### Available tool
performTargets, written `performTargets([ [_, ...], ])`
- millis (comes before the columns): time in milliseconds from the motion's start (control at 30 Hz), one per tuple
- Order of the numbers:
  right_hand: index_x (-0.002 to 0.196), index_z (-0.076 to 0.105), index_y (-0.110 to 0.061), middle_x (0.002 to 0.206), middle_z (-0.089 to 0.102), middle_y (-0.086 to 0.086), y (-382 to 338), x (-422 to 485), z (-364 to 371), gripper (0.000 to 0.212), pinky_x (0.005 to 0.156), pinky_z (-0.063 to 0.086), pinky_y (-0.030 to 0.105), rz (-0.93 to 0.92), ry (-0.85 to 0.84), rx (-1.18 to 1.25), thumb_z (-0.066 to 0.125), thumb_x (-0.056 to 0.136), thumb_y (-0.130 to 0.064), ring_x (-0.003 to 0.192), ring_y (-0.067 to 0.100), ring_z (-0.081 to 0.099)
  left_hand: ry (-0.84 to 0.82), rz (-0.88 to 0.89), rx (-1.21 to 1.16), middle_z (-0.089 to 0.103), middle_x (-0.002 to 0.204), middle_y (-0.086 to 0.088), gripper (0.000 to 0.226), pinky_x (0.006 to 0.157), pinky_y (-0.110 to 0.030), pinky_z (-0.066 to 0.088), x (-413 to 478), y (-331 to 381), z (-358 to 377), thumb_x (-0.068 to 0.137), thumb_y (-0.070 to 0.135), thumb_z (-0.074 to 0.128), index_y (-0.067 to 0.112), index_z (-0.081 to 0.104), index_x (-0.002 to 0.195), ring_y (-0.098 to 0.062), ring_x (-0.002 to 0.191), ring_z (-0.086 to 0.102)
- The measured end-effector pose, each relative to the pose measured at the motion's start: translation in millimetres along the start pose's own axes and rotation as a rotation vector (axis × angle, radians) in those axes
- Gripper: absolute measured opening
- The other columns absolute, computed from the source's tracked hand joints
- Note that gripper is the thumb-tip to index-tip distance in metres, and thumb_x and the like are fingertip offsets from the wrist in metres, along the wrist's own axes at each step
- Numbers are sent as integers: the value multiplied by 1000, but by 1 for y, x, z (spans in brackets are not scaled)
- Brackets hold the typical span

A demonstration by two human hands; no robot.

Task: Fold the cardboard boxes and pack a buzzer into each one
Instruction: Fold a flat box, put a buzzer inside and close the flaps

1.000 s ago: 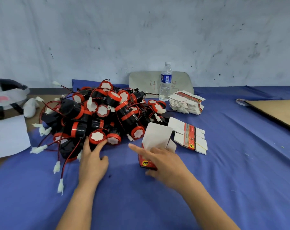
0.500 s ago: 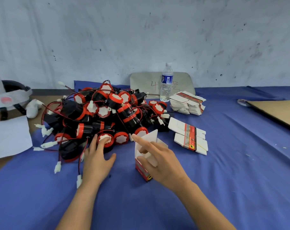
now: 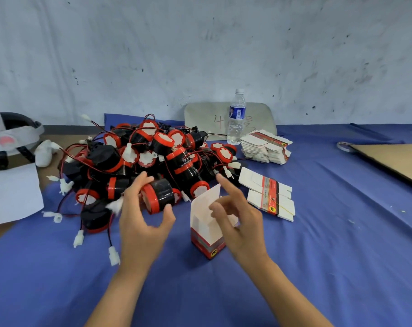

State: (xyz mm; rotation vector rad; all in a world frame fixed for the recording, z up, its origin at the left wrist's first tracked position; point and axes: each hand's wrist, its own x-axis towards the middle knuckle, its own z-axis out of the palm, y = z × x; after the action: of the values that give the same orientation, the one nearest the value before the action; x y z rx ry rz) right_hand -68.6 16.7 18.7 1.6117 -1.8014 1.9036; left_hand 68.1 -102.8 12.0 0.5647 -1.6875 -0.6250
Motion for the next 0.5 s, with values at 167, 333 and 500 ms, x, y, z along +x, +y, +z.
performTargets([
  [167,145,35,-27,98,74,5,-10,5,-6,59,75,54,35,191,-12,466,51,91,-40,87,26,68,-249,503,-30,42,140,-6,49,109,-23,32,-19,37,14,76,12,48,21,54,124,-14,135,38],
  [333,142,39,-33,95,74,8,-13,11,-11,61,84,50,26,337,71,616,65,86,-27,93,15,68,-485,460,-65,45,139,0,47,96,-37,47,-28,34,22,77,8,43,27,60,117,-22,128,47],
  [500,127,59,-27,87,72,8,-5,15,-16,36,76,47,31,352,106,491,57,94,-13,80,15,60,-514,423,-53,43,143,7,49,96,-40,48,-30,30,23,77,7,41,30,58,117,-20,129,46],
])
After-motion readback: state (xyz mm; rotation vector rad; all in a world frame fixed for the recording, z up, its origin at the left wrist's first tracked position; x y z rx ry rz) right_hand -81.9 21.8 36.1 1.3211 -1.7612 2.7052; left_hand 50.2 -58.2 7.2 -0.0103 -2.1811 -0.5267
